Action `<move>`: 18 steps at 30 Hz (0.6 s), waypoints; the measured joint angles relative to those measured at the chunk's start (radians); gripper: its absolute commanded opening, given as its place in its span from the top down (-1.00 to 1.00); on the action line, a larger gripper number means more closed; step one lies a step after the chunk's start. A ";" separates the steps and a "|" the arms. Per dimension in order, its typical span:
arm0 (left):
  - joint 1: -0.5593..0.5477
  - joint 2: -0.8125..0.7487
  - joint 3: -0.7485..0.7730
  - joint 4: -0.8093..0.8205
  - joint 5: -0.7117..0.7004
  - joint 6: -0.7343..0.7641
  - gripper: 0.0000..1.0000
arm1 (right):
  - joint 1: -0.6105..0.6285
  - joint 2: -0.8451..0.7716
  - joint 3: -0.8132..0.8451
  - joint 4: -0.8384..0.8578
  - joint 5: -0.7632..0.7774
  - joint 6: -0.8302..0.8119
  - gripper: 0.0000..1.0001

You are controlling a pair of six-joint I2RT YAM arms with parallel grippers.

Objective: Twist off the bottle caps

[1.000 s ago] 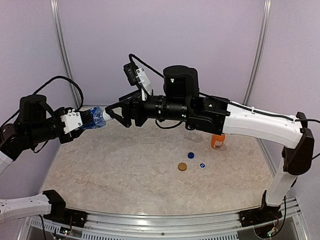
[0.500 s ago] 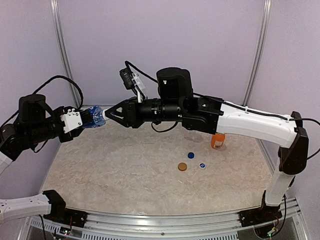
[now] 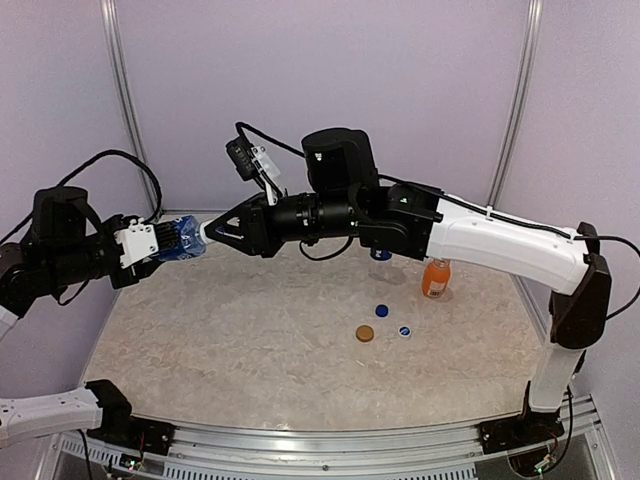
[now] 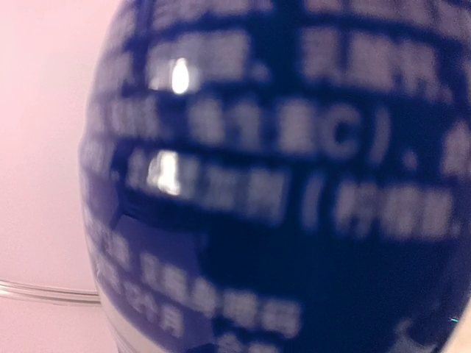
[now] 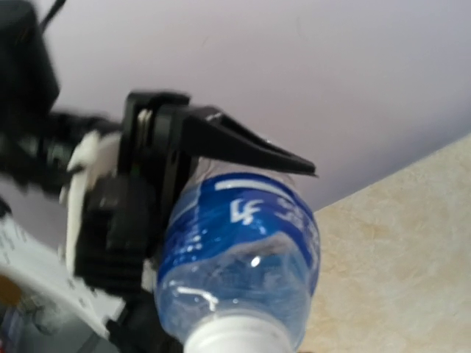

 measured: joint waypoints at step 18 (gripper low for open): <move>-0.011 0.023 0.175 -0.586 0.407 0.091 0.13 | 0.441 -0.090 -0.200 0.036 0.669 -1.361 1.00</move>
